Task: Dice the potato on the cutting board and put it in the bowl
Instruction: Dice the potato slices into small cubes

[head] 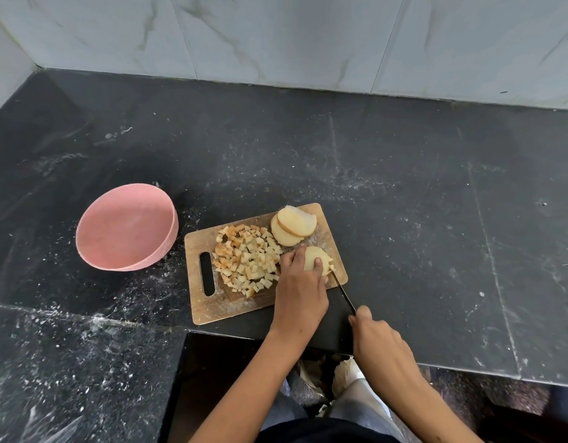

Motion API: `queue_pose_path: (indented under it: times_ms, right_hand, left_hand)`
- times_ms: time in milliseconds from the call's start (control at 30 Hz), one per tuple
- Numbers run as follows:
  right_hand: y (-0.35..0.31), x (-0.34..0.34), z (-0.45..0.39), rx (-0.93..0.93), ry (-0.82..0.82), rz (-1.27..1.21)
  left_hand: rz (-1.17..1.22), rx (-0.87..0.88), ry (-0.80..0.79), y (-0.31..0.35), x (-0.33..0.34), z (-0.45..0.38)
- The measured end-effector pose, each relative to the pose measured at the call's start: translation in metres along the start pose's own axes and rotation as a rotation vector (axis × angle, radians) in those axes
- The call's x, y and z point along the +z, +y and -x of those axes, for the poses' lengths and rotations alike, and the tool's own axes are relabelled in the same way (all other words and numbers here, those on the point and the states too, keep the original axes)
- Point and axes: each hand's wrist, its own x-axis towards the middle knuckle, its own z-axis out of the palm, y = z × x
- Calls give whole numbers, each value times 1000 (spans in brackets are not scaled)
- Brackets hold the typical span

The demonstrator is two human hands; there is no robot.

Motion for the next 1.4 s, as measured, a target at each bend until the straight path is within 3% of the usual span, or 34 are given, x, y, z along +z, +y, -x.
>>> queue_pose_path:
  times_ms: [267,767,1067,1400]
  right_hand:
    - [8,-8,-10,-112,170,-141]
    - [-28,-22,-47,-56,56,58]
    - [-3,-14,-17,-47,-27,62]
    - [14,-14,1,-110,117,-59]
  left_hand:
    - [56,-32,9,-2,-5,2]
    - [126,-30,34,-6,-2,3]
    - [87,-41,28,-2,0,3]
    - [142,-84,-28,-3,-11,1]
